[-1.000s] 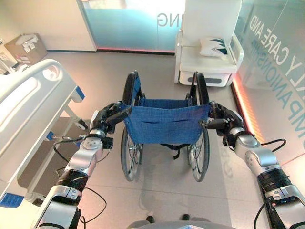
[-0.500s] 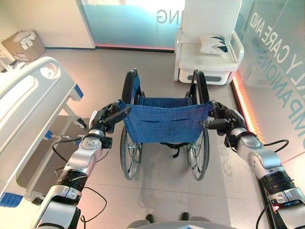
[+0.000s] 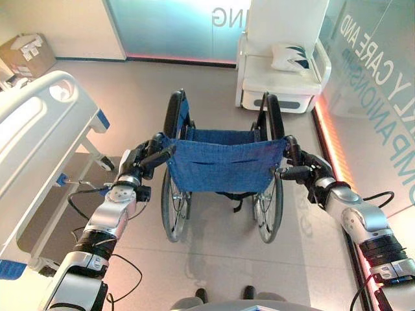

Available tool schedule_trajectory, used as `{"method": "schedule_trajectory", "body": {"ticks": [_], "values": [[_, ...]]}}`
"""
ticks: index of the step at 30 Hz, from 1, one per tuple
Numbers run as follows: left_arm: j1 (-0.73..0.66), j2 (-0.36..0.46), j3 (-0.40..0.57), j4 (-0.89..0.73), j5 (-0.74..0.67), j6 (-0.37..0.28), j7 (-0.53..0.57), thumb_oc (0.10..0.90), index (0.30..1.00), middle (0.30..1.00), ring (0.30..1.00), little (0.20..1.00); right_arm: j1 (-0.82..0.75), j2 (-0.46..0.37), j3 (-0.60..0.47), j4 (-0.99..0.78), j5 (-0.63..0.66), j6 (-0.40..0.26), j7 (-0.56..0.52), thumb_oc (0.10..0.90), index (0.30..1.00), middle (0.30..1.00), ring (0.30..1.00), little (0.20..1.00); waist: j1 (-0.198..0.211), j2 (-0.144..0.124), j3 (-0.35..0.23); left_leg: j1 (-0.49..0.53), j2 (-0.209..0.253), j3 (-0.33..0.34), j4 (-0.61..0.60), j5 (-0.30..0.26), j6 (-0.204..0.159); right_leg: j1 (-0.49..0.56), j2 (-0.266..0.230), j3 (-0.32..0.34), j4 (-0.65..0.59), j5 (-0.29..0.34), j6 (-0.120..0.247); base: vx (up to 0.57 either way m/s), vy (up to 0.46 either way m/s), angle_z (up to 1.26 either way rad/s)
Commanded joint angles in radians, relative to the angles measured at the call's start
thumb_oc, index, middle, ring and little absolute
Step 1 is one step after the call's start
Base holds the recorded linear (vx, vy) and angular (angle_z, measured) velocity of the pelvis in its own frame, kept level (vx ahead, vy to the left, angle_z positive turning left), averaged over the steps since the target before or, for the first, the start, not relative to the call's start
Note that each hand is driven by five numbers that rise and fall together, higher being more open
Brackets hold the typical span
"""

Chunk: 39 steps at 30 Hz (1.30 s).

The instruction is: Push the wheelchair next to the bed

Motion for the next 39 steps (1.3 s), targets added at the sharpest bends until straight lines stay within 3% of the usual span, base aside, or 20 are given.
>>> {"method": "schedule_trajectory", "body": {"ticks": [1, 9, 10, 13, 27, 39], "values": [[-0.091, 0.086, 0.036, -0.063, -0.009, -0.086, 0.005, 0.800, 0.900, 0.900, 0.900, 0.900, -0.037, -0.040, 0.007, -0.086, 0.090, -0.048, 0.075, 0.800, 0.900, 0.900, 0.900, 0.900, -0.001, -0.005, -0.066, -0.020, -0.014, 0.057, 0.003, -0.013, -0.043, -0.013, 0.018, -0.014, 0.047, -0.013, 0.022, 0.00, 0.000, 0.00], [-0.091, 0.111, 0.044, -0.048, -0.023, -0.094, -0.005, 0.800, 0.900, 0.900, 0.900, 0.900, -0.054, -0.081, -0.038, -0.069, 0.186, -0.100, 0.069, 0.800, 0.900, 0.900, 0.900, 0.900, -0.004, -0.012, -0.065, -0.018, -0.014, 0.058, 0.003, -0.014, -0.047, -0.013, 0.021, -0.013, 0.049, -0.011, 0.026, 0.00, 0.000, 0.00], [-0.089, 0.112, 0.048, -0.047, -0.022, -0.092, -0.005, 0.800, 0.900, 0.900, 0.900, 0.900, -0.058, -0.086, -0.057, -0.075, 0.174, -0.138, 0.062, 0.800, 0.900, 0.900, 0.900, 0.900, -0.006, -0.012, -0.067, -0.018, -0.013, 0.059, 0.003, -0.015, -0.048, -0.015, 0.021, -0.011, 0.049, -0.011, 0.027, 0.00, 0.000, 0.00], [-0.079, 0.102, 0.052, -0.049, -0.016, -0.093, 0.000, 0.800, 0.900, 0.900, 0.900, 0.900, -0.056, -0.087, -0.076, -0.091, 0.135, -0.159, 0.052, 0.800, 0.900, 0.900, 0.900, 0.900, -0.008, -0.012, -0.069, -0.019, -0.013, 0.060, 0.003, -0.016, -0.046, -0.017, 0.022, -0.007, 0.049, -0.011, 0.027, 0.00, 0.000, 0.00], [-0.060, 0.074, 0.064, -0.066, -0.005, -0.084, 0.018, 0.800, 0.900, 0.900, 0.900, 0.900, -0.007, -0.040, -0.104, -0.179, 0.023, -0.201, -0.049, 0.800, 0.900, 0.900, 0.900, 0.900, -0.016, 0.003, -0.061, -0.022, -0.012, 0.066, 0.003, -0.014, -0.041, -0.023, 0.023, 0.007, 0.053, -0.018, 0.023, 0.00, 0.000, 0.00], [-0.046, 0.069, 0.069, -0.089, -0.012, -0.080, 0.038, 0.800, 0.900, 0.900, 0.900, 0.900, 0.012, -0.054, -0.073, -0.251, -0.065, -0.193, 0.010, 0.800, 0.900, 0.900, 0.900, 0.900, -0.020, 0.008, -0.053, -0.022, -0.012, 0.069, 0.003, -0.011, -0.041, -0.027, 0.023, 0.007, 0.060, -0.020, 0.022, 0.00, 0.000, 0.00]]}}
